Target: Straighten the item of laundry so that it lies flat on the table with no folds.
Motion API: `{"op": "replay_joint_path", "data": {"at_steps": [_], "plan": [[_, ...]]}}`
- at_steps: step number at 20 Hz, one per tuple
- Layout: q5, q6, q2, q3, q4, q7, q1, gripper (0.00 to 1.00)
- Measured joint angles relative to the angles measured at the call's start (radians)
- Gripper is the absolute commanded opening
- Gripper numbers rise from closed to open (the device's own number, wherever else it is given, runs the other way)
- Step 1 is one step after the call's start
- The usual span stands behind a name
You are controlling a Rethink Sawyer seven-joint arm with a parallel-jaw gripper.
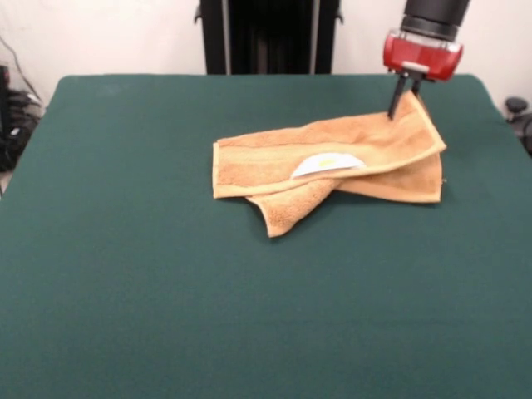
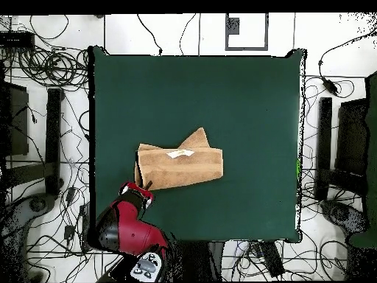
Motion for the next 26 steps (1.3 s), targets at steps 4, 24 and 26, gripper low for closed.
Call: {"op": "replay_joint_path", "data": {"at_steps": [4, 24, 26], "plan": [[0.001, 0.000, -0.016, -0.020, 0.000, 0.000, 0.006, 0.00], [0.000, 0.000, -0.097, -0.048, 0.001, 0.000, 0.003, 0.00], [0.000, 0.000, -0.097, -0.048, 0.001, 0.000, 0.001, 0.00]]}}
